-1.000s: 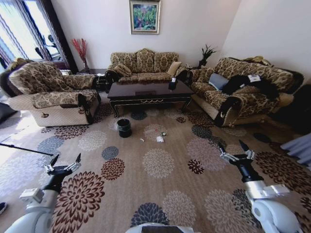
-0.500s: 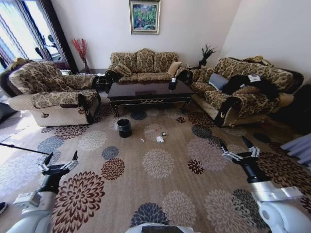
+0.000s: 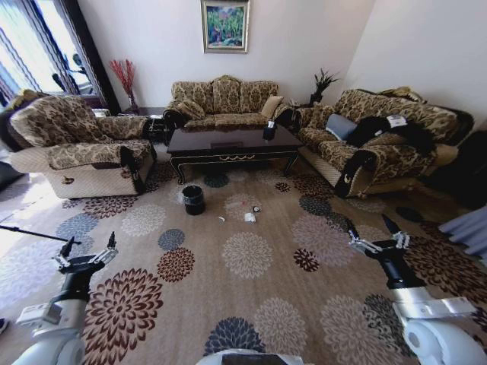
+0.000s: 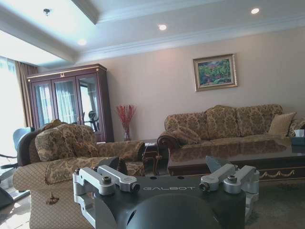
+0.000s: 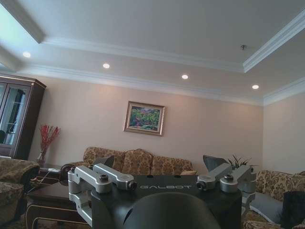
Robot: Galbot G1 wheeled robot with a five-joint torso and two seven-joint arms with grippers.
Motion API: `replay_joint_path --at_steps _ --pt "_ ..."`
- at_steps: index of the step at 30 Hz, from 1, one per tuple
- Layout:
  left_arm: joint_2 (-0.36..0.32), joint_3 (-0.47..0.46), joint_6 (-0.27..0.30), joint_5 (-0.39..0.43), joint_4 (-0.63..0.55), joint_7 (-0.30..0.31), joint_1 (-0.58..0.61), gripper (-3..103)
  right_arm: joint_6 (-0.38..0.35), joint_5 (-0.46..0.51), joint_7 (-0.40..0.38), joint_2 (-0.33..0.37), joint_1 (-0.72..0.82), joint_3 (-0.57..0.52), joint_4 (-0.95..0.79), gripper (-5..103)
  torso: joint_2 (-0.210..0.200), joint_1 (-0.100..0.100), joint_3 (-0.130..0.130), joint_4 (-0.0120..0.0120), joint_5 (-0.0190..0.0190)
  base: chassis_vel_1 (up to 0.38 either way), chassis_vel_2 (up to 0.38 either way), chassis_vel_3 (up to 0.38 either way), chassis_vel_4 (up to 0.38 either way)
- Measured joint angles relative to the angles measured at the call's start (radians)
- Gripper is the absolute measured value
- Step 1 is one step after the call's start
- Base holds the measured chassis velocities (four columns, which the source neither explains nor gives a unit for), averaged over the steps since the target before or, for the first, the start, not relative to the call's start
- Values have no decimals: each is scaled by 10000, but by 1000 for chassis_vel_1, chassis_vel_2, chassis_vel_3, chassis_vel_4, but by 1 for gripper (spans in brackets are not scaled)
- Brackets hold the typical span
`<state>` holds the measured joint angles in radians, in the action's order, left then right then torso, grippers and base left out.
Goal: Move to the front of the table and pick up the trash from the floor, then place it into the trash bin.
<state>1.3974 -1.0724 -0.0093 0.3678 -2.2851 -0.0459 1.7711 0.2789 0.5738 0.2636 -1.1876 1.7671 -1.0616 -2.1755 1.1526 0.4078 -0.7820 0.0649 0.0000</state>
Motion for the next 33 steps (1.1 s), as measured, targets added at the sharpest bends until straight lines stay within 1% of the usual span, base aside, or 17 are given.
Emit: replay_joint_path --at_steps 4,6,15,17,19,21,25,27,30,31,33 --pt "63 100 -14 -15 -2 -44 -35 100 40 10 0 -2 -23 -32 48 100 -204 -103 97 1 0 0 0 0 0" --pt "71 108 -15 -16 -6 -47 -36 100 48 12 0 -3 -33 -33 57 100 -238 -120 116 0 0 0 0 0 0" --pt "130 130 -12 -28 -48 -74 6 100 76 22 -8 -43 -160 40 118 100 -781 -358 420 1 0 0 0 0 0" --pt "137 131 -16 -33 -54 -75 10 100 77 24 -11 -45 -167 43 124 100 -817 -376 441 0 0 0 0 0 0" --pt "153 136 -29 -37 -103 -85 35 100 77 44 -26 -41 -202 46 163 100 -971 -444 525 1 0 0 0 0 0" --pt "157 136 -30 -37 -120 -88 47 100 77 54 -32 -35 -216 46 177 100 -1020 -466 549 0 0 0 0 0 0" --pt "183 137 -31 -28 -200 -92 78 100 101 107 -50 -20 -260 46 218 100 -1283 -583 695 1 0 0 0 0 0" --pt "189 139 -31 -24 -212 -92 86 100 104 110 -51 -20 -264 46 219 100 -1325 -602 717 1 0 0 0 0 0" --pt "226 165 -50 -19 -251 -92 119 100 113 113 -54 -32 -287 69 221 100 -1516 -686 829 1 0 0 0 0 0" --pt "226 165 -50 -19 -251 -92 119 100 113 113 -54 -32 -287 69 221 100 -1516 -686 829 1 0 0 0 0 0" --pt "263 197 -59 -29 -263 -92 131 100 115 113 -60 -53 -300 105 215 100 -1665 -751 910 1 0 0 0 0 0"
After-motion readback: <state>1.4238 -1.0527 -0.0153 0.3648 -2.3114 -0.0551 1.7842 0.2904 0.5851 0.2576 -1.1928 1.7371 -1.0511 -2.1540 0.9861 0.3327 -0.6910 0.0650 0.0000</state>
